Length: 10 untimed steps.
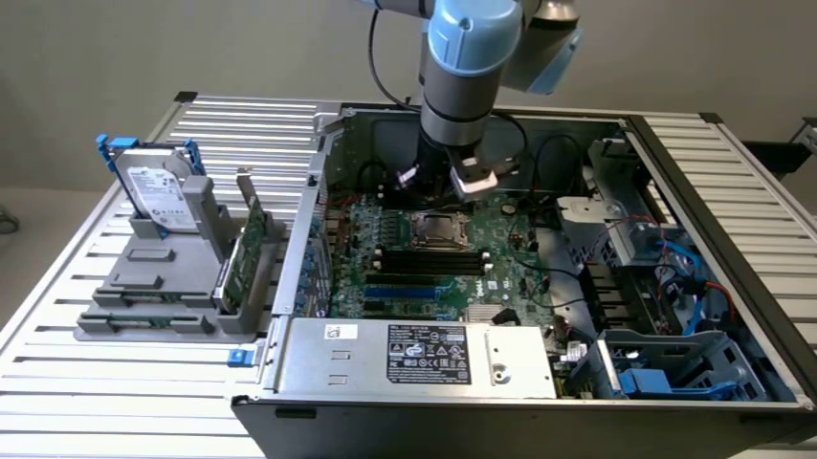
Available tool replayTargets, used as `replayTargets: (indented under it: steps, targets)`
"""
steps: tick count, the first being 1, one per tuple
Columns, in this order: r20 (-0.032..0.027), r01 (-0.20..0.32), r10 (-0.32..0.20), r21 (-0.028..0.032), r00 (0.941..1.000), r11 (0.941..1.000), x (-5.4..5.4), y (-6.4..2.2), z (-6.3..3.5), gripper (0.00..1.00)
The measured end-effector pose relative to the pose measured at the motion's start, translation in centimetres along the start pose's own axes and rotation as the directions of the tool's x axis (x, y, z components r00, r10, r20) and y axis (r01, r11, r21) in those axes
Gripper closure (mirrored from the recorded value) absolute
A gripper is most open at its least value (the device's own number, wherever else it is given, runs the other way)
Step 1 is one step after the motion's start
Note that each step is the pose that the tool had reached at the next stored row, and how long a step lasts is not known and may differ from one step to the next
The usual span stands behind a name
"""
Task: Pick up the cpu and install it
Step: 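Install the first cpu locking lever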
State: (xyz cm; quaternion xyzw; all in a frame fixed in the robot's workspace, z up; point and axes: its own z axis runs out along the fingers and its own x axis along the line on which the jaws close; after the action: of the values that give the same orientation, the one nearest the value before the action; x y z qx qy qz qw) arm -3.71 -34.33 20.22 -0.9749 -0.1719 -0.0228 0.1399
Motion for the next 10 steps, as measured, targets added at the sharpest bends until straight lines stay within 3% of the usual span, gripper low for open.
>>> replayTargets:
  steps: [10]
  targets:
    - [0.0015,0.000,0.000,-0.0041,1.0000,1.0000,0.01,0.11,0.35,0.89]
